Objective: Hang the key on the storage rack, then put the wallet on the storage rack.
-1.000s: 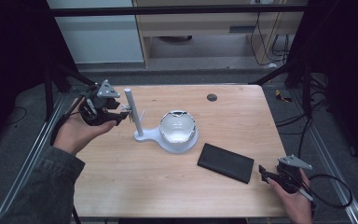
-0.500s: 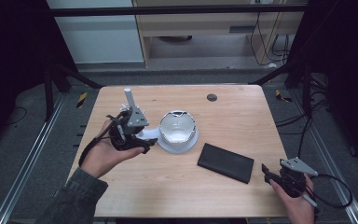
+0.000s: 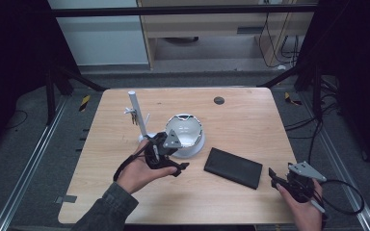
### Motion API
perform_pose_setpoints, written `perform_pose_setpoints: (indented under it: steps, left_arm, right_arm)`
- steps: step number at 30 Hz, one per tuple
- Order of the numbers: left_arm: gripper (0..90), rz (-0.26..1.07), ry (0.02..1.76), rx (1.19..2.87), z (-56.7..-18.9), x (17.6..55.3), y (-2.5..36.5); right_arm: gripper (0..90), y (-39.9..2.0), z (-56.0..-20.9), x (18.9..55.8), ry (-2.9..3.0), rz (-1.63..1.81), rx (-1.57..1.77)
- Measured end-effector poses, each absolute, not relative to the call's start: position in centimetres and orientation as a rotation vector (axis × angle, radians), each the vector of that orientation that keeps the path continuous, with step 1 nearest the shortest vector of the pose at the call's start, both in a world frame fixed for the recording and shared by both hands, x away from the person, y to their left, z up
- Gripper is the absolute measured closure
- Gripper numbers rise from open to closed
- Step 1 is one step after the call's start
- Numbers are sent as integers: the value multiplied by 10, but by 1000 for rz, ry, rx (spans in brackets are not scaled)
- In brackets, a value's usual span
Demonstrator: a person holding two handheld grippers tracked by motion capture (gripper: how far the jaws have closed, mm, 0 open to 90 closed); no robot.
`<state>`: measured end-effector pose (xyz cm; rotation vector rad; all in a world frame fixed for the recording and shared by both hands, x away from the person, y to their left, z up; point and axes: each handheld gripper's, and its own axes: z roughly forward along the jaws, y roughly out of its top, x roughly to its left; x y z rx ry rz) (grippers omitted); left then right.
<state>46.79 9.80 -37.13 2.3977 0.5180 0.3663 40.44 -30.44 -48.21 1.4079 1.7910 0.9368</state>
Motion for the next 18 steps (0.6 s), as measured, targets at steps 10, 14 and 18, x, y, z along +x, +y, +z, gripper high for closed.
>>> perform_pose_setpoints:
  steps: [10,14,18]
  left_arm:
    - [284,293,480,2441,-394,467,70]
    - [344,272,476,2442,-405,465,63]
    - [411,254,475,2445,-415,463,55]
  right_arm:
    - [329,-302,-479,404,1788,952,1380]
    - [323,-298,-478,405,1797,955,1357]
    - [315,-295,-478,405,1808,962,1339]
